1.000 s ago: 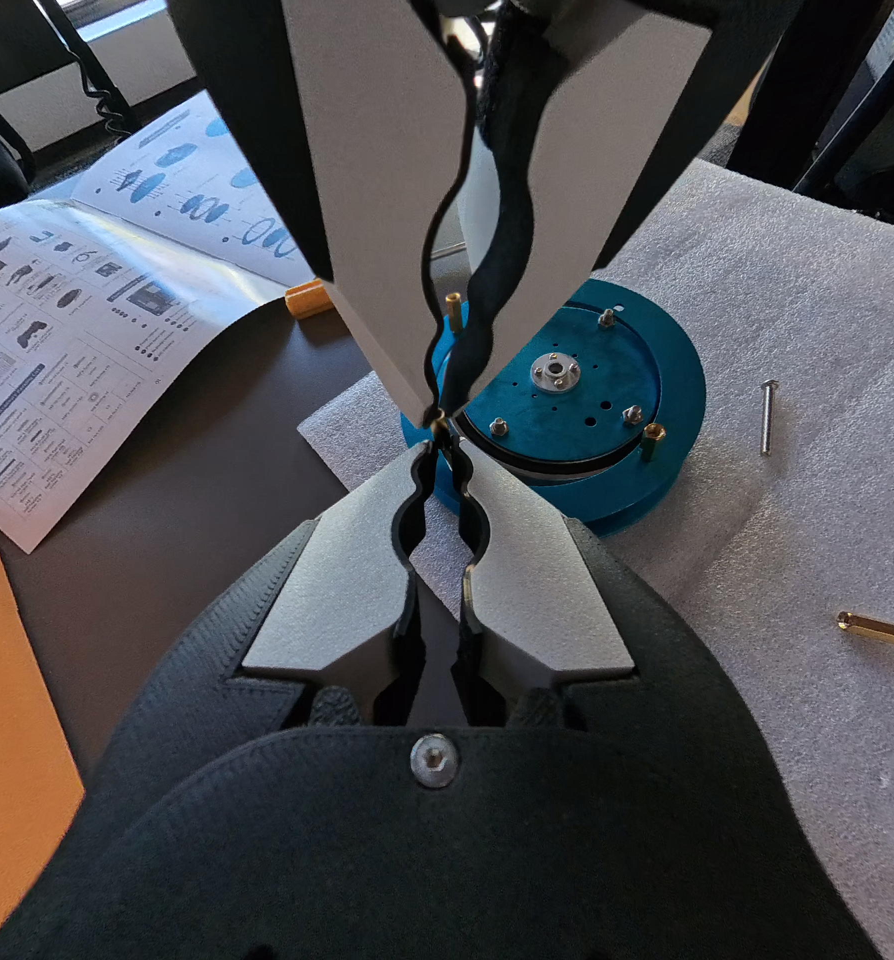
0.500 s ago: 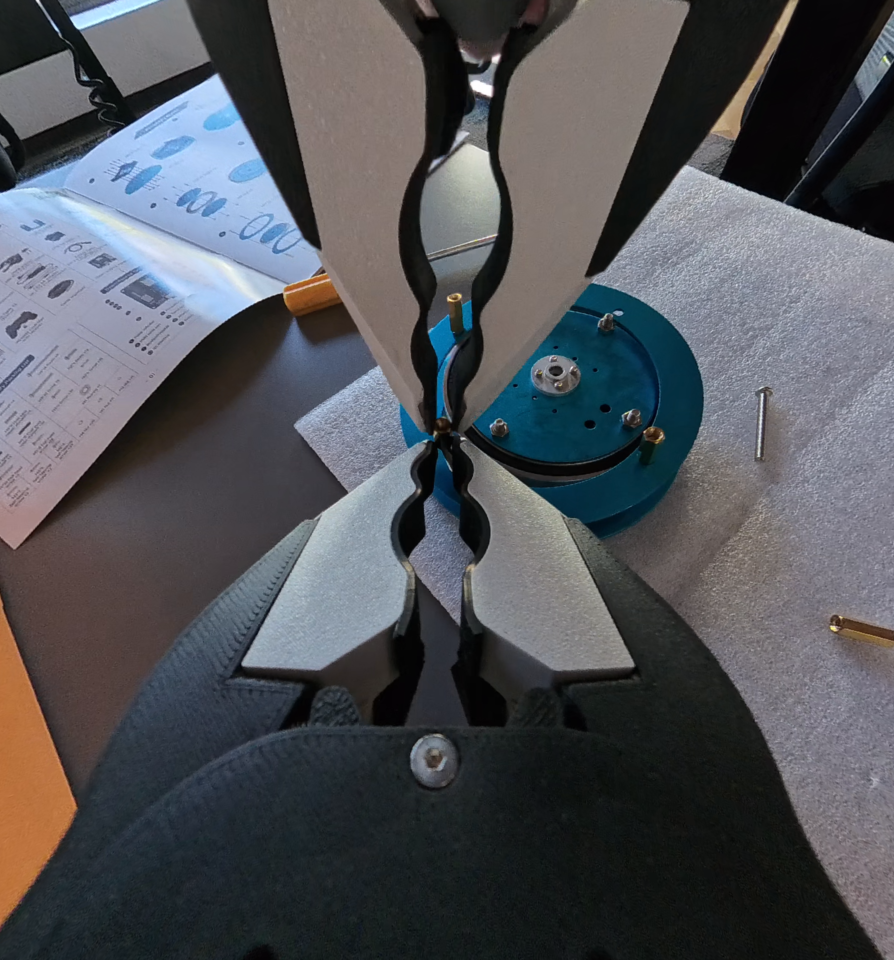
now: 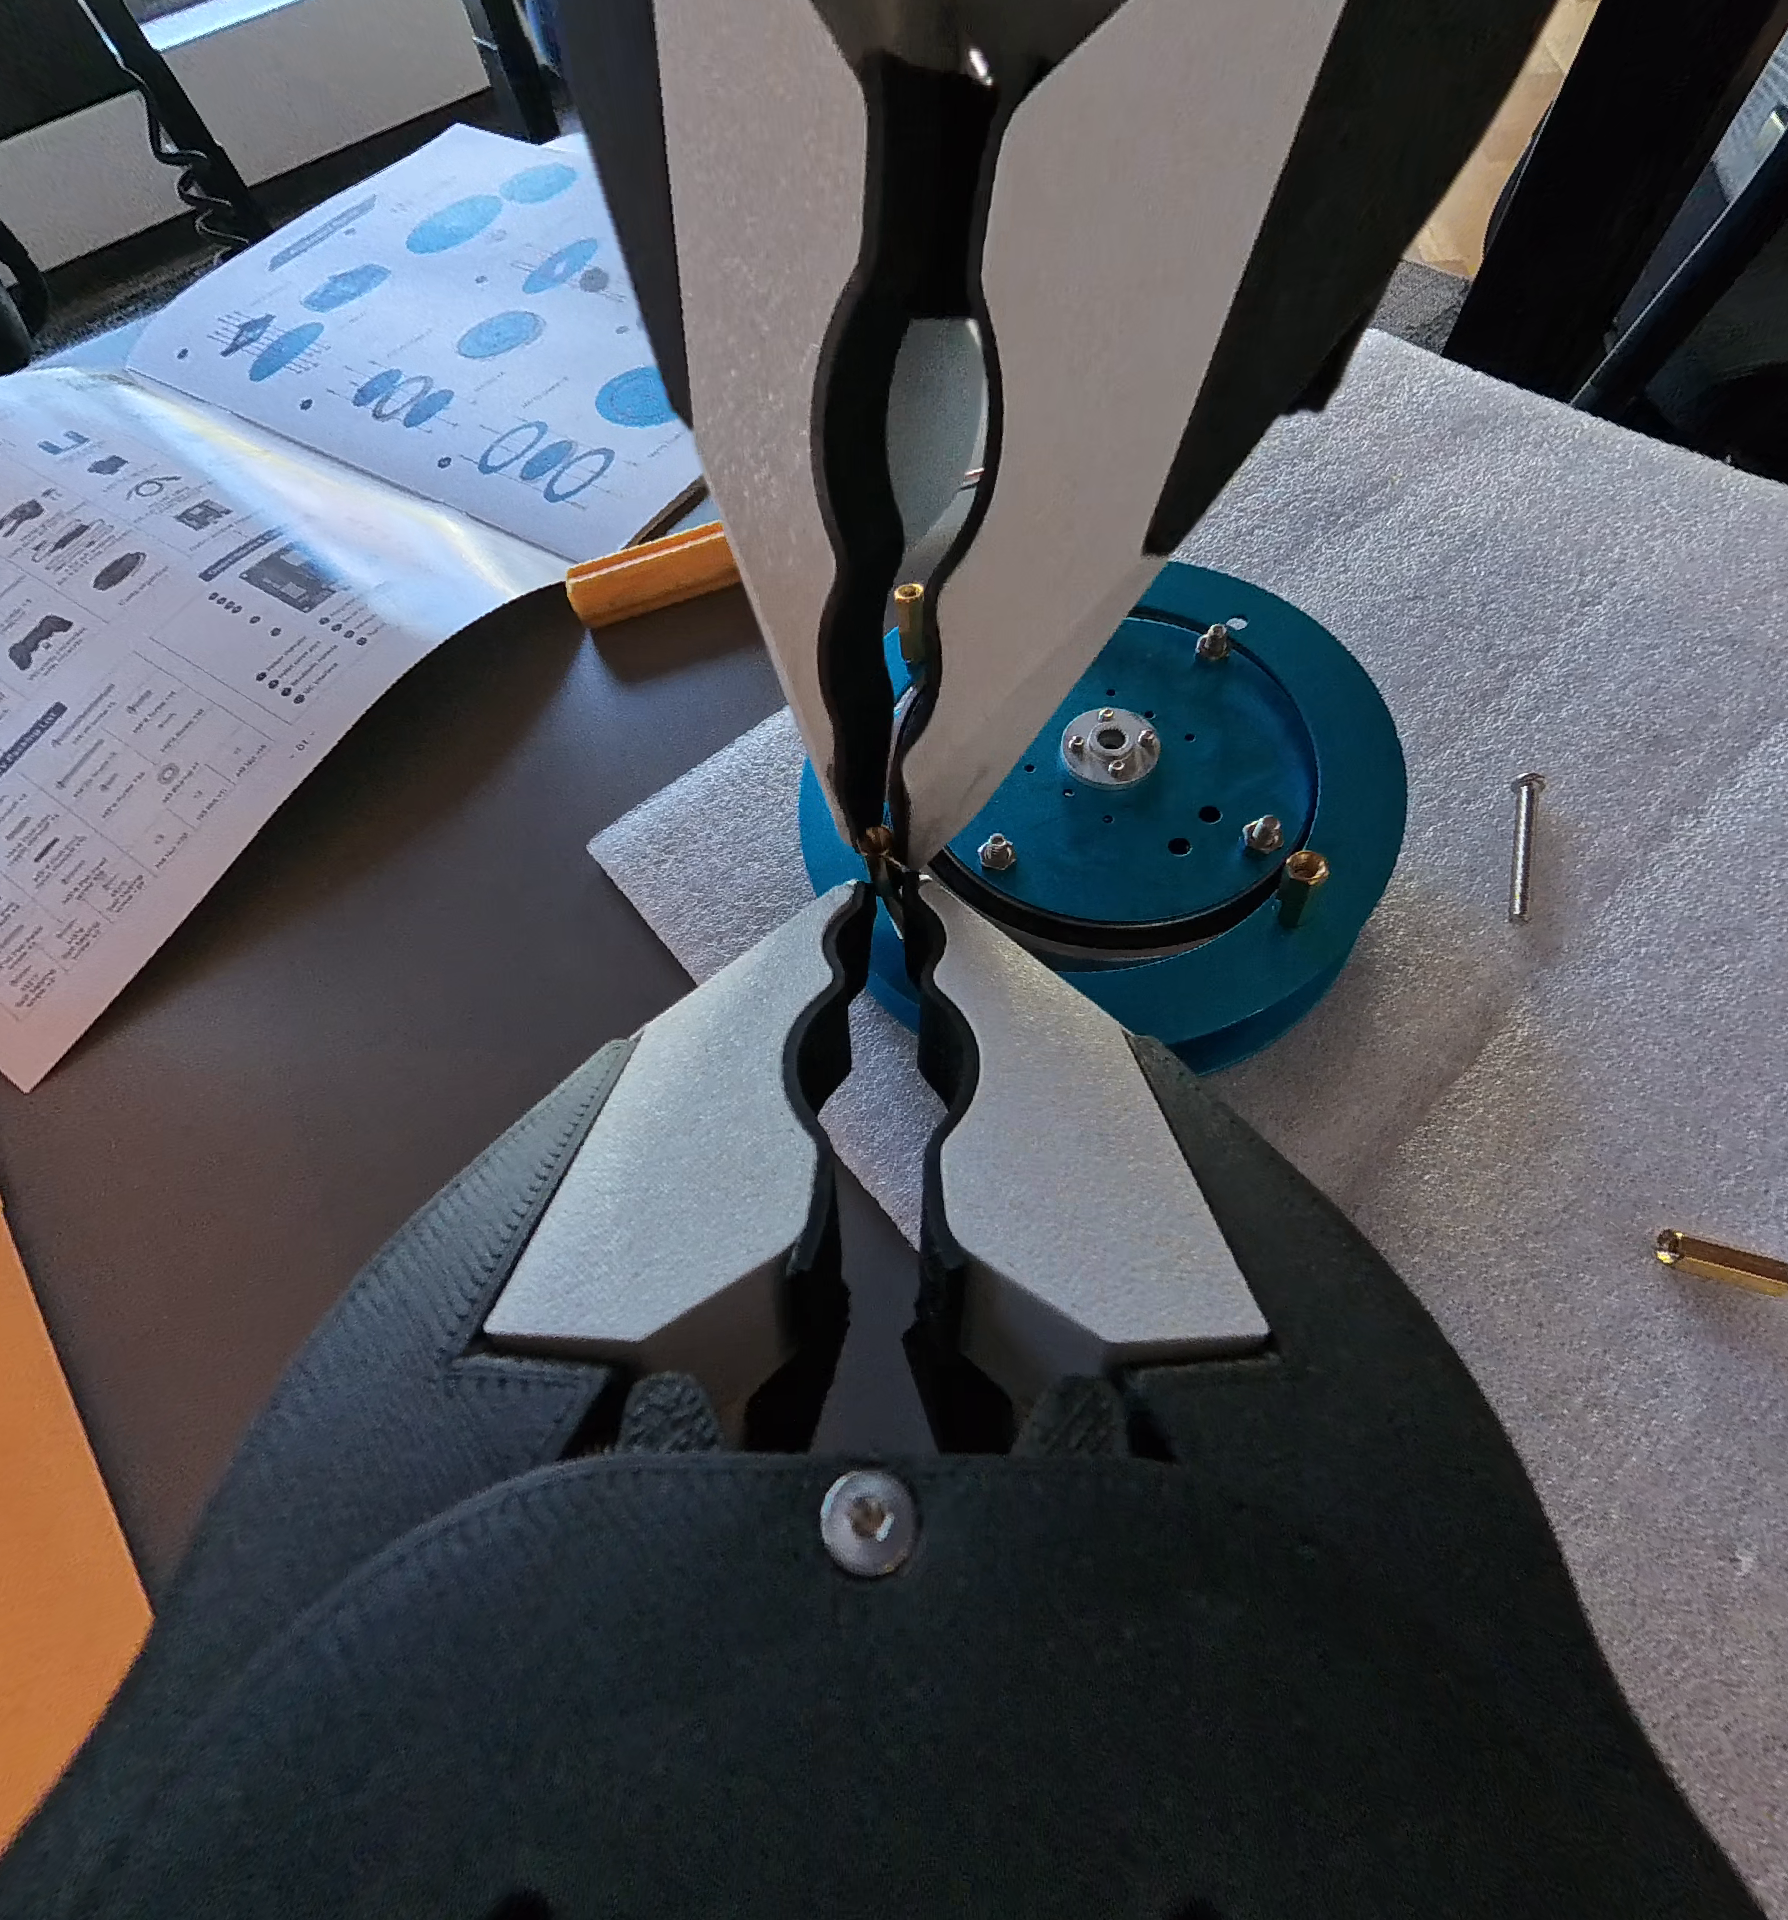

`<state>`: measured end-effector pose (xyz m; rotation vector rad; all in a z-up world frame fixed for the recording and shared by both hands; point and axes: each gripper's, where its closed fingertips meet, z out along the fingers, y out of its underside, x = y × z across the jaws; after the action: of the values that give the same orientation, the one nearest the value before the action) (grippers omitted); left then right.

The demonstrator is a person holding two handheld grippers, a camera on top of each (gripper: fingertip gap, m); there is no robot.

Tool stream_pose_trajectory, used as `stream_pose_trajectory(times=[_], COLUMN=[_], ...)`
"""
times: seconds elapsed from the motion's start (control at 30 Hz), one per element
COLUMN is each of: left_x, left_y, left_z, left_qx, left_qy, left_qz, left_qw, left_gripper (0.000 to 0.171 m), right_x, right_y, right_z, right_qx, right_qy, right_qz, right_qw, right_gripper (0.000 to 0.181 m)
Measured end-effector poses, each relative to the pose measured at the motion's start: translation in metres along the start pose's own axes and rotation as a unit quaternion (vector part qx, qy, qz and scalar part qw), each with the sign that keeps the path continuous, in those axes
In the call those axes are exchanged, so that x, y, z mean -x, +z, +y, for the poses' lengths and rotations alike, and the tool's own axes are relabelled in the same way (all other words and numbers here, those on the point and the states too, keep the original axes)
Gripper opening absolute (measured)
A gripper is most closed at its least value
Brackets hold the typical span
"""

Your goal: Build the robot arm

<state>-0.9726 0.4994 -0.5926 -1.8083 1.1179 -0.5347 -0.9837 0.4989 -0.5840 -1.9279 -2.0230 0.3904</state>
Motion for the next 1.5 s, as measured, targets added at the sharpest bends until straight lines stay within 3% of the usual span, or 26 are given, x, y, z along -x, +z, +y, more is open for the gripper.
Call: stream_pose_trajectory(times=[0.3, 0.73, 1.5], left_x=[0.003, 0.003, 0.008], left_y=[-0.006, -0.009, -0.01], left_z=[0.0, -0.007, -0.004], left_qx=[-0.004, -0.018, -0.013], left_qy=[-0.007, 0.028, 0.013], left_qz=[-0.008, -0.021, -0.028], left_qw=[1.0, 0.999, 0.999], left_gripper=[0.009, 0.005, 0.0], right_x=[-0.001, -0.001, 0.003], right_y=[0.0, -0.001, 0.0], right_z=[0.001, 0.001, 0.008], right_qx=[-0.059, -0.077, -0.083], right_qy=[0.085, 0.134, 0.136], right_qz=[-0.002, -0.011, -0.015], right_qw=[0.995, 0.988, 0.987], right_gripper=[0.005, 0.005, 0.003])
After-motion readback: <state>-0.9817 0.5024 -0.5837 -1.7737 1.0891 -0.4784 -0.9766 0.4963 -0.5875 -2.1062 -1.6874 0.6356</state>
